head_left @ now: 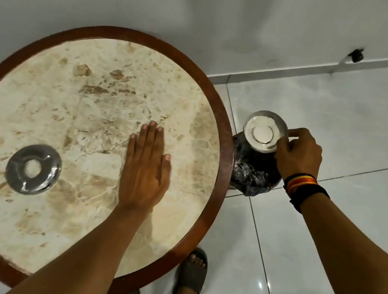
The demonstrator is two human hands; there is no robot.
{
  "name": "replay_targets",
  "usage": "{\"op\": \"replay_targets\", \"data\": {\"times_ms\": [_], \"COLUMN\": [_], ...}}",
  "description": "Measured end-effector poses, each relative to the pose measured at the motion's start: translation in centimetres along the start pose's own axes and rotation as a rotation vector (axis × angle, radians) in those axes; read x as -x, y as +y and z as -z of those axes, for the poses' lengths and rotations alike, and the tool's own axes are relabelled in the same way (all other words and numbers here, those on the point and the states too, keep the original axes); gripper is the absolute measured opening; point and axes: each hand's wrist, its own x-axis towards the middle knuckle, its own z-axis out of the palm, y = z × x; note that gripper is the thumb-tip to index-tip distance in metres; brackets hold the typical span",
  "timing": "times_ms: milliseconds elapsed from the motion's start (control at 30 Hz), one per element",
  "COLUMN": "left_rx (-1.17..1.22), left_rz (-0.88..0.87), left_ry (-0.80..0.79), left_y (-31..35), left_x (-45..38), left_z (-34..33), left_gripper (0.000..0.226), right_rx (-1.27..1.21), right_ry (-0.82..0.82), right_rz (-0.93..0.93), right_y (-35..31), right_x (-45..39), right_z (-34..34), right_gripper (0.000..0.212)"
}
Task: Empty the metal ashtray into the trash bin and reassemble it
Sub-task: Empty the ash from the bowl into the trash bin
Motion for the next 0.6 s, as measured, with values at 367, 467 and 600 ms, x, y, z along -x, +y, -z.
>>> {"op": "replay_targets", "data": {"times_ms": [367,467,600], "left_rx": [0.019,0.014,0.022], "left_rz": [-0.002,0.009,0.015], "left_ry": [0.016,0.003,-0.015], "left_y": [0.1,0.1,0.1], "left_x": [-0.3,-0.4,-0.4], "left_z": [0.2,0.2,0.1], "left_gripper": [0.062,0.062,0.063], "right_rx": [0.275,0.3,0.352], "right_ry": [-0.23,-0.265,-0.324], "right_rz": [-0.213,-0.276,-0.314], "right_y": [4.9,5.7,6.8], "right_x": [-3.9,-4.4,-4.6], "right_z": [-2.1,-3.2,-4.4], "right_gripper": [0.027,0.029,0.031]}}
